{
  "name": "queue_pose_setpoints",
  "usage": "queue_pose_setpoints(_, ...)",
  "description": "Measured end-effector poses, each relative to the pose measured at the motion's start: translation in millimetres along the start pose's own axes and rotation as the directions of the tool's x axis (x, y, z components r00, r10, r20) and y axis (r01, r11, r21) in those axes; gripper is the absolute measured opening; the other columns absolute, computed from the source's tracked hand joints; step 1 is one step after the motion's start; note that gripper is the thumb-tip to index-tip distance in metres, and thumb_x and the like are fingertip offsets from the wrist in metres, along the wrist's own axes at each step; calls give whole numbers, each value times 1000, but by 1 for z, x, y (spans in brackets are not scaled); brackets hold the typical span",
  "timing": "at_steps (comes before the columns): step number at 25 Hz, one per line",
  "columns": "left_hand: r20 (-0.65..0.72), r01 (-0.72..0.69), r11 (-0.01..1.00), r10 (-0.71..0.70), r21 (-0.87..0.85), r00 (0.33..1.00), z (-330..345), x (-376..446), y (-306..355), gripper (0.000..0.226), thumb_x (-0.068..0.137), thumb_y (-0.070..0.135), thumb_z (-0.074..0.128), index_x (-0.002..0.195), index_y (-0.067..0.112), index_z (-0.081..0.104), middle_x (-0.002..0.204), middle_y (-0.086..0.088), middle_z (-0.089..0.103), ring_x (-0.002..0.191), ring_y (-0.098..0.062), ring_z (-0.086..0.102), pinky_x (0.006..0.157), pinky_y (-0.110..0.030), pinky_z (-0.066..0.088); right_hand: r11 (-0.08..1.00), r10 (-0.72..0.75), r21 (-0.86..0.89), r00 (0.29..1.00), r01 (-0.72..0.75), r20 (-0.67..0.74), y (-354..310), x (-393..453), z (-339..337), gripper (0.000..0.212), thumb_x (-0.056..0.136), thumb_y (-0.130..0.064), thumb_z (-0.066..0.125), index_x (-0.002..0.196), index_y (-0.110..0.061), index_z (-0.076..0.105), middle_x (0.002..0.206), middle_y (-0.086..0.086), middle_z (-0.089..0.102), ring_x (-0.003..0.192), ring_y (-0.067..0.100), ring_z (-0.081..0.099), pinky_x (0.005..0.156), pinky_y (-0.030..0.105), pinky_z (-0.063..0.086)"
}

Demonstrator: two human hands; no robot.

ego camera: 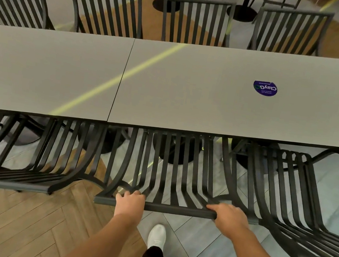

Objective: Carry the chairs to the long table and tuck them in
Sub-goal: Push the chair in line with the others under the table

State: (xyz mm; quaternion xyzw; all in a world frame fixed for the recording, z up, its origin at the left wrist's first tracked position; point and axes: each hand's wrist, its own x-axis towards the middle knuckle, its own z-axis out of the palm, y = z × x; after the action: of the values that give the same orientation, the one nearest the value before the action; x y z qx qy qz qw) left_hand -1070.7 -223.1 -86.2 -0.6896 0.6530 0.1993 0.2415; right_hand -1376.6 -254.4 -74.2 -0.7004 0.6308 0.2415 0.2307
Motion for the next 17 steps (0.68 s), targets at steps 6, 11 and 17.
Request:
queue_pose_setpoints(6,62,3,1000,-3,1,998,-2,-2,19,44,96,5,58,137,21,56,142,-4,52,135,-32,43,112,-58,30,1000,8,-16,999,-7,53,19,1,-10,60,99,-17,48,145,-55,43,130,0,62,114,24,61,95,35,49)
queue_pose_setpoints(11,84,-48,997,53,-58,995,-2,-3,14,43,97,9,58,137,23,57,142,-2,52,136,-30,42,114,-56,31,999,7,38,996,-10,84,16,1,-12,56,95,-36,64,146,-48,45,132,-1,61,120,21,58,103,33,44)
queue_pose_setpoints(17,202,-289,944,317,-159,927,-32,6,18,73,95,61,58,155,26,37,157,-1,42,146,-28,31,121,-52,27,841,31,526,982,-127,188,26,-17,-22,76,72,-53,85,140,-37,56,127,-9,64,113,14,61,103,39,51)
